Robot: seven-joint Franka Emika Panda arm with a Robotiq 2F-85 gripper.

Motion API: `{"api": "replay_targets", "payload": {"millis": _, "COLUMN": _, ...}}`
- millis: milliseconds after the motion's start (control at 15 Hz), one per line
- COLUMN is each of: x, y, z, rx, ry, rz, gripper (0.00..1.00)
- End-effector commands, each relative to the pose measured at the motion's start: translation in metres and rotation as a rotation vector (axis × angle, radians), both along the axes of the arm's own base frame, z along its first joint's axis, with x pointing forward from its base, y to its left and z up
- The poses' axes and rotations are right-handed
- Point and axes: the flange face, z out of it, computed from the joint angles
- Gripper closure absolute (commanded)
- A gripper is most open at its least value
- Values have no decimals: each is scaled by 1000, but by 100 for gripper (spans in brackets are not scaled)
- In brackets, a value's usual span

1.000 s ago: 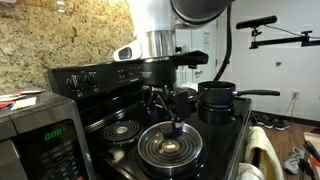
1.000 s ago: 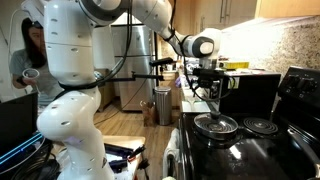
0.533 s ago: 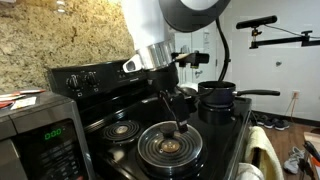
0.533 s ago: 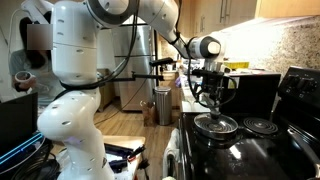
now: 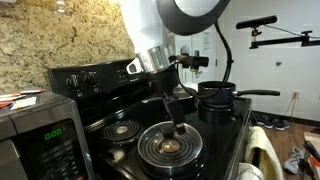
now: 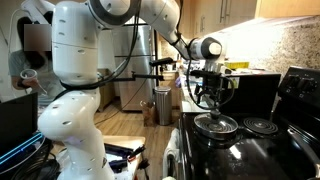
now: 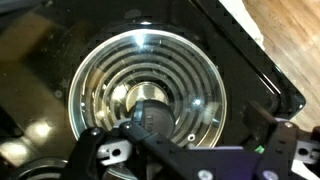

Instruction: Take the spatula out of the pot, put it on the counter then pick the lid on the stove and put it on the pot

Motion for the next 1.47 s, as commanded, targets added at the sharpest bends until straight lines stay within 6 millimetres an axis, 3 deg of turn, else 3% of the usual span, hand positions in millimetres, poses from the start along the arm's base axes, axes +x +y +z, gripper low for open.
{"api": "replay_targets", "payload": {"millis": 0, "x": -1, "y": -2, "z": 1, "rx": -75, "ry": -8, "rz": -126, "gripper": 0}}
{"api": "replay_targets", "payload": {"millis": 333, "x": 2, "y": 1, "z": -10, "rx": -51, "ry": -27, "rz": -216, "gripper": 0}}
{"api": "replay_targets", "payload": {"millis": 800, "x": 22, "y": -8, "z": -26, "rx": -112, "ry": -40, "rz": -552, "gripper": 0}}
{"api": "replay_targets", "payload": {"millis": 1400, "x": 49, "y": -13, "z": -29, "rx": -87, "ry": -44, "rz": -692, "gripper": 0}}
